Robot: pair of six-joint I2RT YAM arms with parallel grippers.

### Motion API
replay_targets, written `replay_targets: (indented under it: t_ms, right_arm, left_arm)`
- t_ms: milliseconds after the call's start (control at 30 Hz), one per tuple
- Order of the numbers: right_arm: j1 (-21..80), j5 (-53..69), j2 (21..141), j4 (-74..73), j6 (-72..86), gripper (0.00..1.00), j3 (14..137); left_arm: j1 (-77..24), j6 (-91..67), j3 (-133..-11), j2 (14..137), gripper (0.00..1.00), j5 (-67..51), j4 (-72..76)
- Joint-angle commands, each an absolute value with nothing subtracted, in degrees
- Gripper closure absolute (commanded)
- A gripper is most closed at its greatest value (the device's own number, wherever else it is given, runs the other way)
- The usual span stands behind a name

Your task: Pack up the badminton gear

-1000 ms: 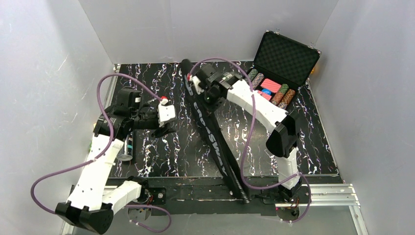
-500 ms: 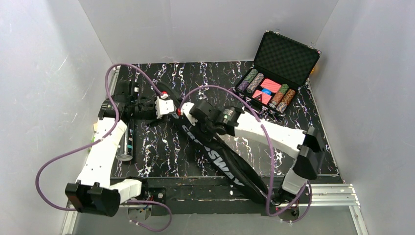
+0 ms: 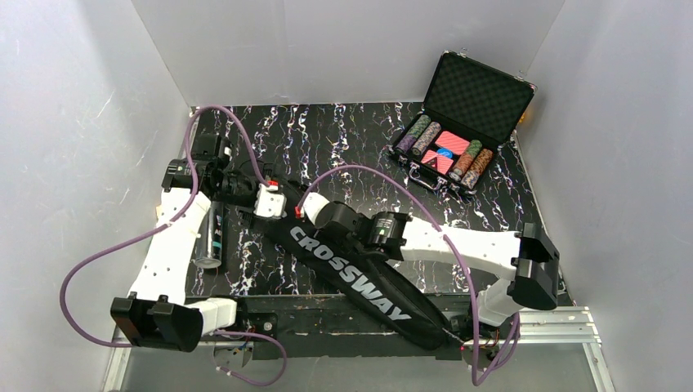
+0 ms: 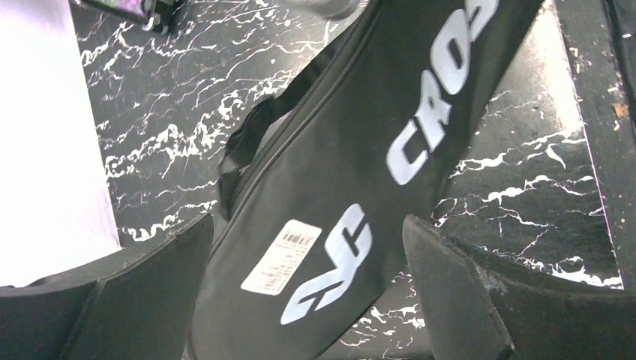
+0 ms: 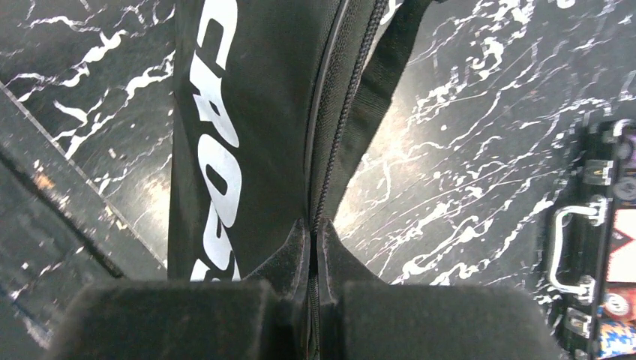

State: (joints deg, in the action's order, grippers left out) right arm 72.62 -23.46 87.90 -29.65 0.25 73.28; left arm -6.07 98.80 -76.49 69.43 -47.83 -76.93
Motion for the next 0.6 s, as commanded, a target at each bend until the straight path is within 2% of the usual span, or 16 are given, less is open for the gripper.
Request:
replay_targets:
  t_ms: [0,367,567]
  right_arm:
    - [75.2,-36.2,89.1,-20.5,-1.4,0.99,77.0]
    - [80.1,-43.3,94.4,-20.4,-1.1,0.99,85.1]
    - [81.6,-47.1,93.6,-15.2,-1.9,0.99,84.4]
  left_arm:
    - [-7.2,108.9,-77.0,70.4,0.02,-48.7,-83.4]
    - [-7.9,97.9,-86.0,79.6,0.02,-54.2,-82.3]
    - [-7.9,105.5,-86.0,83.6,0.02,-50.7,-90.8]
